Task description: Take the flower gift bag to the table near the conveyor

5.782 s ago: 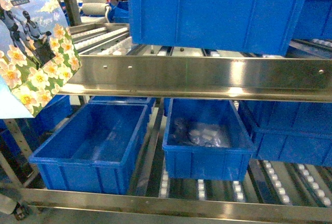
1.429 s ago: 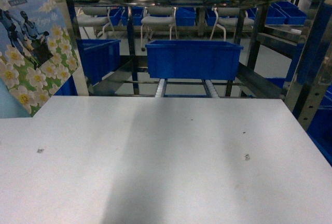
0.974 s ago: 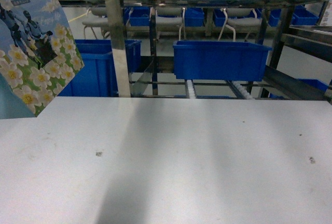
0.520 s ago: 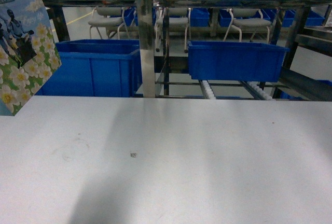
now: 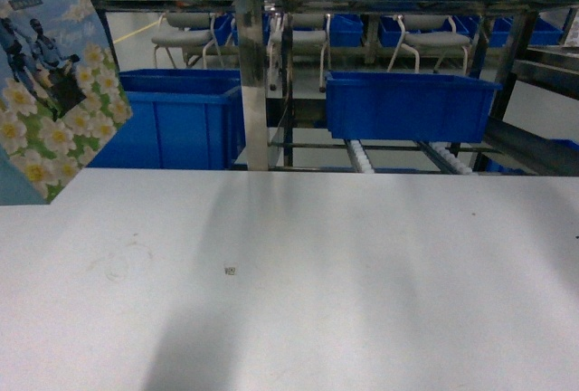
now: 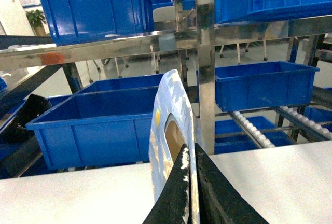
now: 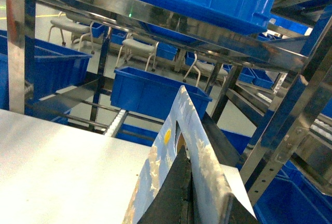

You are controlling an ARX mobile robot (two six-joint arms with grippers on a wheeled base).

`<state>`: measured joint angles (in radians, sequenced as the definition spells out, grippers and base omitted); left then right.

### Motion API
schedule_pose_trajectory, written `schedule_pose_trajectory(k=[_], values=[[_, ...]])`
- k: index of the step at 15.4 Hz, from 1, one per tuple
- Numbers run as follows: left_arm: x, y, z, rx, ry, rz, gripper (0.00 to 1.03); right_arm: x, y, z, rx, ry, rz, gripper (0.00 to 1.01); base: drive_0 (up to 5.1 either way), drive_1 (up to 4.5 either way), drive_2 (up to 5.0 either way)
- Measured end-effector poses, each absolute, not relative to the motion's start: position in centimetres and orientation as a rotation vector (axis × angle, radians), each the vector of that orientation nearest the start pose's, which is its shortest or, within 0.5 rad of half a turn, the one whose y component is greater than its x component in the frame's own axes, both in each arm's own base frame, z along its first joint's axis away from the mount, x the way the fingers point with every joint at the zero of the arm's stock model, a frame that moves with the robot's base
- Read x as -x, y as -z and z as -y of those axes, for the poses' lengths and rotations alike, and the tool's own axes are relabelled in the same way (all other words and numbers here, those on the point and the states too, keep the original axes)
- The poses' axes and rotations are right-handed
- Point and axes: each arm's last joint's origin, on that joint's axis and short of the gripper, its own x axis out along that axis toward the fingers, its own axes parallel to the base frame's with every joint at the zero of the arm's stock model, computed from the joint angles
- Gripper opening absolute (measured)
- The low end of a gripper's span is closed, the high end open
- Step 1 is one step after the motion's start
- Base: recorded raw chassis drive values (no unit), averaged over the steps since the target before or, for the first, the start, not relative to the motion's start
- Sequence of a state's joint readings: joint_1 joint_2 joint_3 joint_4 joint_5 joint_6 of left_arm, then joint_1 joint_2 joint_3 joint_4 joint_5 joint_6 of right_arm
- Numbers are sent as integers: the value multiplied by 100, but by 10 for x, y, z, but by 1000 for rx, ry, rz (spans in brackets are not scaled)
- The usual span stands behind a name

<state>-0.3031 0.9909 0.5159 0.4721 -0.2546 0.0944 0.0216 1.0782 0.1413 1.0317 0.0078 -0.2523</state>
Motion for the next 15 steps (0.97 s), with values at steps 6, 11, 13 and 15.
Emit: schedule_pose_trajectory(k=[6,11,13,15], values=[[-209,-265,58,-95,49,-2,2,-247,-101,19,202,-40,-219,2,-503,242,242],[-209,-265,58,-96,49,-3,2,-264,-95,22,182,-15,-223,2,-503,242,242],[-209,-265,58,-95,49,-1,2,-270,-99,23,182,-6,-201,2,-503,242,242],[-209,-265,58,-96,49,-2,2,-288,-97,30,182,4,-182,2,-503,242,242]])
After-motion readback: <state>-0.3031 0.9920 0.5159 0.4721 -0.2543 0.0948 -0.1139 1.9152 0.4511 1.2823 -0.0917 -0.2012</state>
